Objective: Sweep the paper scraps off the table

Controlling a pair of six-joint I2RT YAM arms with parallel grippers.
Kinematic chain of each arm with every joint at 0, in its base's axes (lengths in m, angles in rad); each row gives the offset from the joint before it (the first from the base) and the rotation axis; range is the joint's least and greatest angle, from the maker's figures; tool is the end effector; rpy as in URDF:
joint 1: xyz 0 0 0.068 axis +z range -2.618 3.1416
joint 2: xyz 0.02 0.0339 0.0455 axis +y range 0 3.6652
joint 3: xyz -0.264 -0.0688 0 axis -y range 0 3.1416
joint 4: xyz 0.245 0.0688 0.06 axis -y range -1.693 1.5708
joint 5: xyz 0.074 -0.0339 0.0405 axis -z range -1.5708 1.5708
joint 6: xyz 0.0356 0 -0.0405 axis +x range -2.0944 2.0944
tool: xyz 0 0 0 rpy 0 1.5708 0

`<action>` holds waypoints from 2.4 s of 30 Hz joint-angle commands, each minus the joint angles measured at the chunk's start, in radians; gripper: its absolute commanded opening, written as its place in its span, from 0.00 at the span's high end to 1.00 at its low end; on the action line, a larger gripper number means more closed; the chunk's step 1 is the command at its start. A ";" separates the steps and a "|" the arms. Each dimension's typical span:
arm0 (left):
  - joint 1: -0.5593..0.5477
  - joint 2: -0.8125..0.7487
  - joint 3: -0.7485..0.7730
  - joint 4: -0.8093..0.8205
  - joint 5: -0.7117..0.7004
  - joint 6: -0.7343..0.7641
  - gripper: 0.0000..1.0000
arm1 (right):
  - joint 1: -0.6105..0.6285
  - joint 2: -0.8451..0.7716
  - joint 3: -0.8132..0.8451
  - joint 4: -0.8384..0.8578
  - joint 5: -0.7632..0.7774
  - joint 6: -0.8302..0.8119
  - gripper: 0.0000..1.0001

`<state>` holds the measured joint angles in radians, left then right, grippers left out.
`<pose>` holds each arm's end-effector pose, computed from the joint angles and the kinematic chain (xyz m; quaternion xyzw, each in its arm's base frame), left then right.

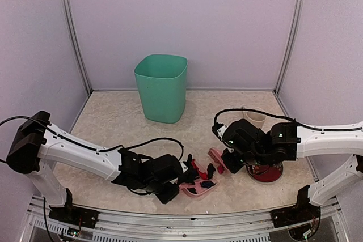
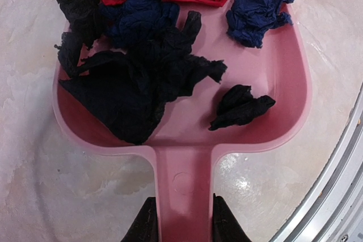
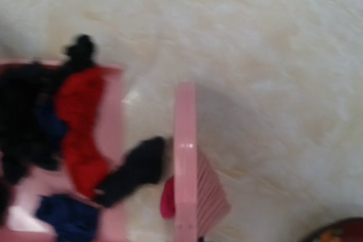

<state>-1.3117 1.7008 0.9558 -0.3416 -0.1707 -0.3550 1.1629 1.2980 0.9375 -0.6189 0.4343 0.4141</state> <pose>0.0893 -0.3134 0.1567 0.4271 0.8681 -0.1212 0.2219 0.1163 0.2314 0.2492 -0.2832 0.8924 0.0566 0.3468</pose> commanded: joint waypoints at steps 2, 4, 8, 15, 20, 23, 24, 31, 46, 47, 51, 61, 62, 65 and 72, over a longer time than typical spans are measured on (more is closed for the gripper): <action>-0.002 0.051 0.024 0.033 0.008 -0.005 1.00 | 0.028 -0.002 0.026 0.081 -0.136 -0.022 1.00; 0.000 0.064 0.026 0.042 0.005 -0.007 1.00 | 0.032 -0.010 0.027 0.093 -0.172 -0.028 1.00; 0.007 0.073 0.024 0.062 -0.015 -0.009 1.00 | 0.035 -0.023 0.031 0.108 -0.222 -0.030 1.00; 0.014 0.055 -0.008 0.137 -0.037 -0.009 1.00 | 0.038 -0.046 0.035 0.085 -0.184 -0.012 1.00; 0.015 0.022 -0.025 0.170 -0.072 -0.009 1.00 | 0.038 -0.059 0.049 0.024 -0.116 0.001 1.00; 0.013 -0.004 -0.037 0.187 -0.097 -0.009 1.00 | 0.038 -0.074 0.058 -0.002 -0.071 0.007 1.00; 0.013 -0.013 -0.040 0.190 -0.104 -0.009 1.00 | 0.038 -0.081 0.060 -0.009 -0.053 0.010 1.00; 0.013 -0.059 -0.055 0.201 -0.146 -0.009 1.00 | 0.038 -0.122 0.072 -0.020 0.013 0.014 1.00; 0.035 -0.182 -0.079 0.204 -0.244 -0.008 1.00 | 0.038 -0.247 0.043 -0.092 0.267 0.100 1.00; 0.038 -0.191 -0.077 0.200 -0.250 -0.008 1.00 | 0.038 -0.255 0.035 -0.094 0.280 0.109 1.00; 0.059 -0.235 -0.063 0.182 -0.264 0.000 1.00 | 0.037 -0.289 -0.005 -0.074 0.314 0.123 1.00; 0.140 -0.295 0.067 0.111 -0.229 0.071 1.00 | 0.020 -0.282 -0.089 0.012 0.277 0.104 1.00; 0.152 -0.292 0.087 0.100 -0.215 0.081 1.00 | 0.020 -0.279 -0.092 0.020 0.271 0.102 1.00; 0.179 -0.283 0.163 0.055 -0.197 0.113 1.00 | 0.017 -0.274 -0.103 0.052 0.254 0.093 1.00; 0.283 -0.242 0.354 0.008 -0.118 0.152 1.00 | 0.008 -0.246 -0.128 0.127 0.218 0.073 1.00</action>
<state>-1.0817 1.4376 1.2140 -0.3073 -0.3393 -0.2440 1.1812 1.0367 0.8257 -0.5690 0.6720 0.5026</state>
